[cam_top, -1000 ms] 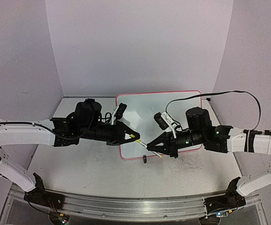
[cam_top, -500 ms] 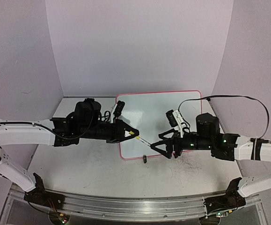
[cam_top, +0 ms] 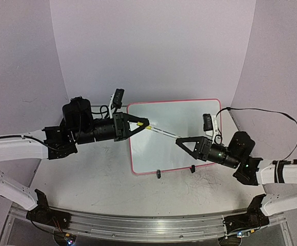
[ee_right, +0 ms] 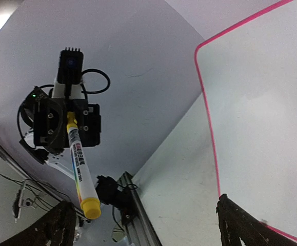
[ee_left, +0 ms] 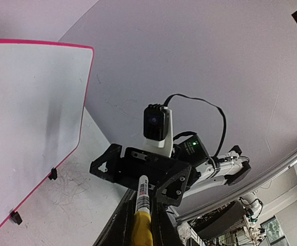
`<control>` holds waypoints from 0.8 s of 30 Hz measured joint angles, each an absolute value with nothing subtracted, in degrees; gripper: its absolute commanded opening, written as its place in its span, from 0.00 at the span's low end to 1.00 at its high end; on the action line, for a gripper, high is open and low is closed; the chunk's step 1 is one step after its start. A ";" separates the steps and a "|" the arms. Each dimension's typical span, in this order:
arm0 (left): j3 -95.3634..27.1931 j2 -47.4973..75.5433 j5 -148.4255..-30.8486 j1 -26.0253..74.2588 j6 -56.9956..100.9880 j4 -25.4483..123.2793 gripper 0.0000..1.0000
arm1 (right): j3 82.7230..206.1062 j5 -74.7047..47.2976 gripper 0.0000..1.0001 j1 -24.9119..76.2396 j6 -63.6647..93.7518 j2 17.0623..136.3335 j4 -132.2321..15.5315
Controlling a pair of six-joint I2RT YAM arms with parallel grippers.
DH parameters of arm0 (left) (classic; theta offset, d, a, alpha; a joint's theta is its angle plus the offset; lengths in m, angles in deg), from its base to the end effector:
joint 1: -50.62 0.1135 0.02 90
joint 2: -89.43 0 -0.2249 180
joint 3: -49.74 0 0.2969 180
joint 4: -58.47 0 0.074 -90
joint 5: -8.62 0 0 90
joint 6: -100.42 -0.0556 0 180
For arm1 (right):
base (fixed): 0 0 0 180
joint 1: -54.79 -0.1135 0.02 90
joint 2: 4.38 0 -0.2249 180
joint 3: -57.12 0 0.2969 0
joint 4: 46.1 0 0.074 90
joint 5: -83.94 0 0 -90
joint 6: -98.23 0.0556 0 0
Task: Write a sentence on the whiteboard
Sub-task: Pass from the right arm to the left, then open the pen cap from the whiteboard marker.
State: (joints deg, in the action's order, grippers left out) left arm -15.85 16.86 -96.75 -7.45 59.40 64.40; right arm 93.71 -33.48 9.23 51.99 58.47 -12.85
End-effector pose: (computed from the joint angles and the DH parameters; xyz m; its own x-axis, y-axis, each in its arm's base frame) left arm 0.1858 -0.3260 0.2897 -0.7295 -0.2049 -0.6525 0.6218 0.1988 -0.7575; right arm 0.1960 0.2365 0.1973 -0.5981 0.2669 -0.7556 -0.7478 0.1531 0.6460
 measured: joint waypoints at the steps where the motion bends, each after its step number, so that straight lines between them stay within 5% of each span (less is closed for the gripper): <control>1: -15.81 16.94 -96.79 -7.45 59.76 65.29 0.00 | 93.79 -34.72 0.85 9.26 53.72 59.81 -9.64; 10: -14.90 16.83 -97.70 -7.45 62.28 70.26 0.00 | 98.88 -40.49 0.73 7.23 61.45 69.53 6.95; 17: -14.62 15.41 -98.09 -7.45 63.04 71.79 0.00 | 103.23 -41.60 0.50 6.74 64.79 74.16 14.26; 24: -14.62 14.38 -98.41 -6.90 63.36 72.96 0.00 | 106.19 -45.17 0.44 6.61 66.18 78.49 15.52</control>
State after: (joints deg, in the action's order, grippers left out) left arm -14.62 14.38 -98.41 -6.90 63.36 72.96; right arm 106.19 -45.17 6.61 66.18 78.49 15.52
